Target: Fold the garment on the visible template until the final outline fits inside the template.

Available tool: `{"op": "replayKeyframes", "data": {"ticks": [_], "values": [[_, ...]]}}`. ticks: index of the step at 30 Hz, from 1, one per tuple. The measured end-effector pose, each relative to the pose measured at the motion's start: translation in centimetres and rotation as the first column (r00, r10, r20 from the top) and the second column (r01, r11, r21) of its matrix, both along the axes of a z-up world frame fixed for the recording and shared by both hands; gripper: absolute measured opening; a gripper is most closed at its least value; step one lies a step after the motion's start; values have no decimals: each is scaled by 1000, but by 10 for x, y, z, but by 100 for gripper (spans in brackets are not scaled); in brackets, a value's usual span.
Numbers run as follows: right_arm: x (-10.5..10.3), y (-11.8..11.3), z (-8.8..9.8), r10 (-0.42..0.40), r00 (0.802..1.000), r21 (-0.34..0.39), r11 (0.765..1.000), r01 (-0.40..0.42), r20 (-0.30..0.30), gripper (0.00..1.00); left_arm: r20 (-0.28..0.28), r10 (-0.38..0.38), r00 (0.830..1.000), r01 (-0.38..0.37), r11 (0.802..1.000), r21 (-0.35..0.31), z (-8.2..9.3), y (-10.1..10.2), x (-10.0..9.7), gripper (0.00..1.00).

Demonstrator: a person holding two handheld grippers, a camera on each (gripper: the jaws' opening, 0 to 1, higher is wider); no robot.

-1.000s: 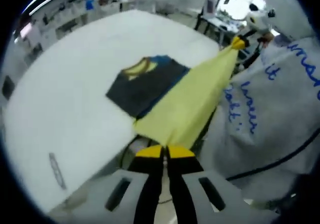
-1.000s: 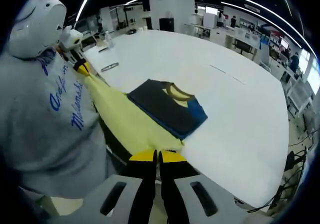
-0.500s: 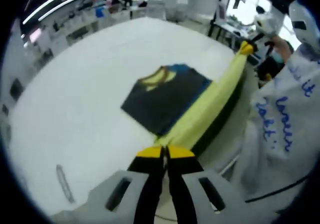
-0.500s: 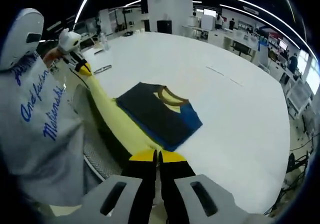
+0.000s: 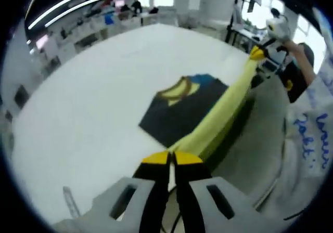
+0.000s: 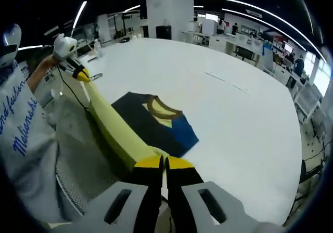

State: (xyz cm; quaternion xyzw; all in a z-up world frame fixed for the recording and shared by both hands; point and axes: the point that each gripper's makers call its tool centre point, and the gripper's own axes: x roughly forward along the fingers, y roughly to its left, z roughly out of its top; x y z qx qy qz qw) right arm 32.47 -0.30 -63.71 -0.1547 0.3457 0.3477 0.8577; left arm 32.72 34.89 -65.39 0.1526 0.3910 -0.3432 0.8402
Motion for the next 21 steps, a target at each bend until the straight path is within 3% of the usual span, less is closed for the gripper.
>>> {"op": "replayKeyframes", "data": {"ticks": [2,8,12,21], "values": [[10,2,-2,8,999,-4,1000,-8,40,3,6,6,1000,-6,1000,15,-8,1,7,0],[27,3,-28,-3,1000,-45,999,3,4,3,-20,-14,1000,15,998,65,-34,-2,21,0],[38,2,-41,5,1000,-84,996,-4,12,3,3,-7,1000,7,997,83,-38,-5,33,0],[47,2,-59,-13,1000,-80,997,12,-17,3,-4,-3,1000,3,998,70,-48,-6,49,0]]}}
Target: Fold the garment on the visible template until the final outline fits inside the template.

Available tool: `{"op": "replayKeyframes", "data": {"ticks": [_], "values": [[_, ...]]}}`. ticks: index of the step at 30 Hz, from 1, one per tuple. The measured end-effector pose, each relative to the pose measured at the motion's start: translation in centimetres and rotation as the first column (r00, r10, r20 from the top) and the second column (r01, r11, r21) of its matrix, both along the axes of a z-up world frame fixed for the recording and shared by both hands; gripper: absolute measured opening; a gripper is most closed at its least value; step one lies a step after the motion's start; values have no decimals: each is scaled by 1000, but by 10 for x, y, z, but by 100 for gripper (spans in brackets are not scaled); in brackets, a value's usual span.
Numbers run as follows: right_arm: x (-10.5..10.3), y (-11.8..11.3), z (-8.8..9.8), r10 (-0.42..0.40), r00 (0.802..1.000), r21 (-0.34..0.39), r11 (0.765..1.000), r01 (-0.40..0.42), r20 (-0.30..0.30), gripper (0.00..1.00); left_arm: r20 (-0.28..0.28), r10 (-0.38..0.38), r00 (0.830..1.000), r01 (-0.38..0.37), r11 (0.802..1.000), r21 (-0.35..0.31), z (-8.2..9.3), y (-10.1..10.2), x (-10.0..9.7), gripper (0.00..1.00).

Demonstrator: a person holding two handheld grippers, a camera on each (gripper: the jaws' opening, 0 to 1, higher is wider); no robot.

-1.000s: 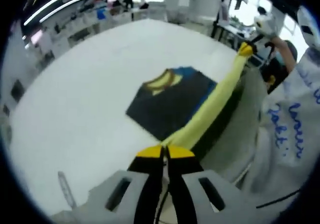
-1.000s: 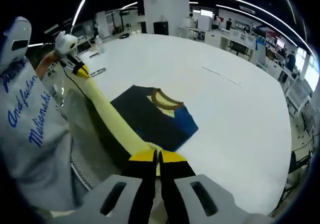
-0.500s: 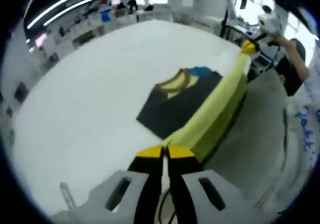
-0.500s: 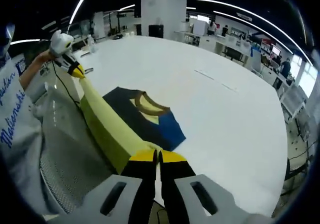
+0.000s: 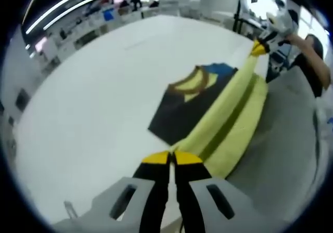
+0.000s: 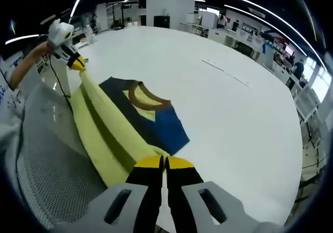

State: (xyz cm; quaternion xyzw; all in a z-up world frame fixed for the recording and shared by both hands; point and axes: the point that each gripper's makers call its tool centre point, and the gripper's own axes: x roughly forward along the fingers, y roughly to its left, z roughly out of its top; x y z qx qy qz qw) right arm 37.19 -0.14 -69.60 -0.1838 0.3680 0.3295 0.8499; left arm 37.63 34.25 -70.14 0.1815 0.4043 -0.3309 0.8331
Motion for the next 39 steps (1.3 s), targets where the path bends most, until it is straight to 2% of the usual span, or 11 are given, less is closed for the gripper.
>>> {"op": "replayKeyframes", "data": {"ticks": [8,15,20,31,36,39], "values": [[18,0,-5,-38,999,15,999,38,29,3,13,3,1000,-3,1000,5,-9,-1,15,0],[31,-1,-14,-68,996,-11,998,68,50,3,23,20,1000,-21,1000,9,-15,-2,28,0],[39,-4,-17,-100,993,9,995,99,61,3,37,32,999,-32,999,9,-17,-1,38,0],[59,-6,-38,-136,990,15,991,135,45,3,35,49,998,-50,999,15,-31,-2,57,0],[67,-6,-43,-163,985,33,986,161,55,3,28,59,998,-60,998,23,-38,0,62,0],[69,-5,-51,-162,986,19,987,161,43,3,24,64,998,-64,998,24,-42,1,64,0]]}}
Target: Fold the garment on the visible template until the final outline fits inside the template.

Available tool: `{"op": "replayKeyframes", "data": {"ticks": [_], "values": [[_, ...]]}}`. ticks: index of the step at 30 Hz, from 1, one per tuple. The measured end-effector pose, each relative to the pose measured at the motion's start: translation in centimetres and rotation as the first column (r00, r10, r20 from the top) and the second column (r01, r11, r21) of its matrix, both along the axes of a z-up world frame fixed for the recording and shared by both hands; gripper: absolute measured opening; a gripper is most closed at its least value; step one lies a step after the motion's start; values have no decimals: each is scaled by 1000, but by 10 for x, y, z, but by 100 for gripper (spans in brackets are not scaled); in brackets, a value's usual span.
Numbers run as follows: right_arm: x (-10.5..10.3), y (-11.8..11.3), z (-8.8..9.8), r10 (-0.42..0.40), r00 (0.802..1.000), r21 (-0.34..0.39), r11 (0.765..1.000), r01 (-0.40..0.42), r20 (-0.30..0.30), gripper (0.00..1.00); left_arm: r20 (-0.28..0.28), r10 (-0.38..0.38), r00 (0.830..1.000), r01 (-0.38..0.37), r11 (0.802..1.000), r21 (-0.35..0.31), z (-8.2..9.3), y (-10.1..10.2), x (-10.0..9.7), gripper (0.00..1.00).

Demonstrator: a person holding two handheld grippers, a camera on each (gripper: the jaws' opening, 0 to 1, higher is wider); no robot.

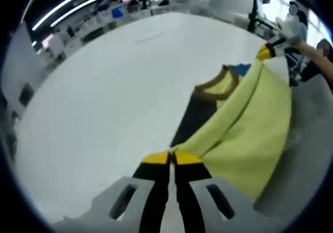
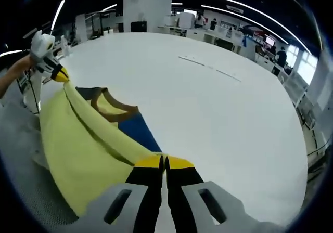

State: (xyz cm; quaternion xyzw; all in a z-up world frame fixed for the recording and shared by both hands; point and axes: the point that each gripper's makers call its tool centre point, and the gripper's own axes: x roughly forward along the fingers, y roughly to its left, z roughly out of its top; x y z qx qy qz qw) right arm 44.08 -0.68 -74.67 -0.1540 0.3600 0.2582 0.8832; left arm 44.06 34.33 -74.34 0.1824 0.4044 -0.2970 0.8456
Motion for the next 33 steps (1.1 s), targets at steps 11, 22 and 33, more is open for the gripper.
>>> {"op": "replayKeyframes", "data": {"ticks": [11,22,33], "values": [[0,-1,-19,-12,1000,-10,1000,11,-29,3,-23,20,1000,-20,1000,-3,-18,1,2,0],[0,-1,-28,-1,999,-44,999,-1,-35,3,-32,13,999,-12,1000,26,-31,-1,0,0],[1,-4,-30,-45,998,9,999,45,-43,3,-25,11,1000,-10,1000,30,-33,-1,3,0]]}}
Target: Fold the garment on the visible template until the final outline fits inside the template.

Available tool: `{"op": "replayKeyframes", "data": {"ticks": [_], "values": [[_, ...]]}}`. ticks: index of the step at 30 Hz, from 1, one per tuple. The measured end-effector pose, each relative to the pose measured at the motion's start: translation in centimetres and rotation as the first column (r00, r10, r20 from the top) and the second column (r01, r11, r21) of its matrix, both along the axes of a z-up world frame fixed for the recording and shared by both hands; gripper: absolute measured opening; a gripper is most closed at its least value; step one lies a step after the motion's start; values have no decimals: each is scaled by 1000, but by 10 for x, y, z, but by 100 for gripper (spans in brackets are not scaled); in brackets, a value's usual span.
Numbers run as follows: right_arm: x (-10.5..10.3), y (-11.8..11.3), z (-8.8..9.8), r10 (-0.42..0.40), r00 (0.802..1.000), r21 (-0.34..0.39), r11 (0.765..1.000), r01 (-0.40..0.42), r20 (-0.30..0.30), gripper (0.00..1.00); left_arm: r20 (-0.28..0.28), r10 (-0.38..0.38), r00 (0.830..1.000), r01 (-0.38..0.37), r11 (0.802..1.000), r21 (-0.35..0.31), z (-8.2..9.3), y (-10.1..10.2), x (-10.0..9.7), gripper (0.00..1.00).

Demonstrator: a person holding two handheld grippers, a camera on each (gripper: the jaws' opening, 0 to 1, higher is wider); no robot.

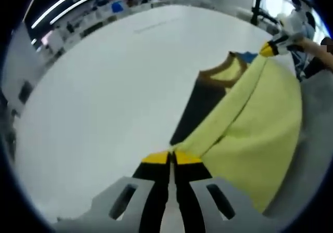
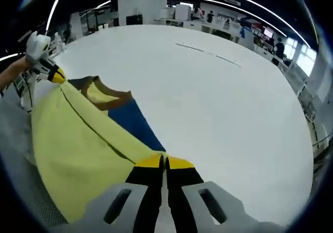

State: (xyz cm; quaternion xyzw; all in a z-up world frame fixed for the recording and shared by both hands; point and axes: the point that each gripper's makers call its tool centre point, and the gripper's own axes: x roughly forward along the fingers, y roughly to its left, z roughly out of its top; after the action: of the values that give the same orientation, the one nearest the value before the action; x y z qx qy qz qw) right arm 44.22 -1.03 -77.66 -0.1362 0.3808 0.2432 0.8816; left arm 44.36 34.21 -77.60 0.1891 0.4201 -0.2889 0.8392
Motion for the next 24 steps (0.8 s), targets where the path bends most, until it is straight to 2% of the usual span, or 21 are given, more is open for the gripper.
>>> {"op": "replayKeyframes", "data": {"ticks": [5,9,12,20,24], "values": [[0,1,0,-13,1000,15,1000,13,1,3,13,-13,1000,13,1000,3,0,1,1,0],[0,2,2,-3,1000,-16,1000,4,11,4,20,-32,999,32,999,17,1,0,0,0],[1,-1,5,-10,1000,-7,1000,10,11,9,26,-39,999,38,999,23,3,1,1,0],[-1,-3,13,-13,1000,-2,1000,13,22,14,62,-31,998,29,999,32,15,8,4,10],[0,1,25,6,999,6,1000,-6,52,16,97,-40,994,37,999,35,27,11,4,8]]}}
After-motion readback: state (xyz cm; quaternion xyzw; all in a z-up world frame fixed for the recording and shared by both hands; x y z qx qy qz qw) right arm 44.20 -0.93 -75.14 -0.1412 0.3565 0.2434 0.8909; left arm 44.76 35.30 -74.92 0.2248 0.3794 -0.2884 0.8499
